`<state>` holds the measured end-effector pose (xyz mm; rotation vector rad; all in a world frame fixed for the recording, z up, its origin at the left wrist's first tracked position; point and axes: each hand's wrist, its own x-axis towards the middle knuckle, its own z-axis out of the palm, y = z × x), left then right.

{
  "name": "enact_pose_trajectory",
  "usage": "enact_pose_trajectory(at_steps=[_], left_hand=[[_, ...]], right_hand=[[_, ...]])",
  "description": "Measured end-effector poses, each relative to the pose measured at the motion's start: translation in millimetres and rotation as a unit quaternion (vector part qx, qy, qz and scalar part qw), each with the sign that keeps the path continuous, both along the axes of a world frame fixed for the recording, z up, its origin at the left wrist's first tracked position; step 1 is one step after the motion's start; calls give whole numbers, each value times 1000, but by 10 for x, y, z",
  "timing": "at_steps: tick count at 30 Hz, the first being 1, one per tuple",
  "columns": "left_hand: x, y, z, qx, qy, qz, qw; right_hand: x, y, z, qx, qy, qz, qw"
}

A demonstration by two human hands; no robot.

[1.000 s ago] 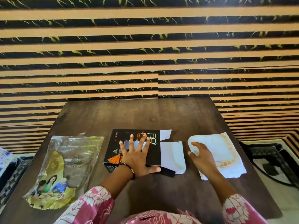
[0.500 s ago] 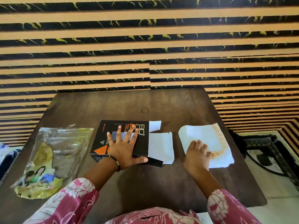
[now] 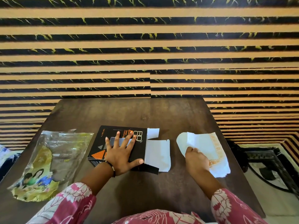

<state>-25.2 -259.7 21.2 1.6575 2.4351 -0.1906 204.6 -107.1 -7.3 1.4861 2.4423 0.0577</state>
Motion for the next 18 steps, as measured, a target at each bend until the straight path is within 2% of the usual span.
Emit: enact_pose_trajectory(at_steps=[3,7,12,13,16,17,18], left_hand=[[5,-7,15,2,-1,-1,1000],[-11,-12,7,8,-12,-5,1000],[68,28,49,99,61,-52,992],[116,57,88,130,47,-64,988],[397,135,283,240,-70,-117,961],[535,156,350,250,-148,-107,951],[666,183,407,249,-262,-74,930]], right_hand=[[74,112,134,-16,64,5,998],[163,305,341,-22,96,-13,995],[247,506,734,7,145,-15,989],[250,526,827,15,162,-15,987],[218,518,1124,21,232,7,973],[196,491,1223,13,257,24,966],[174,449,1324,7,281,48,958]])
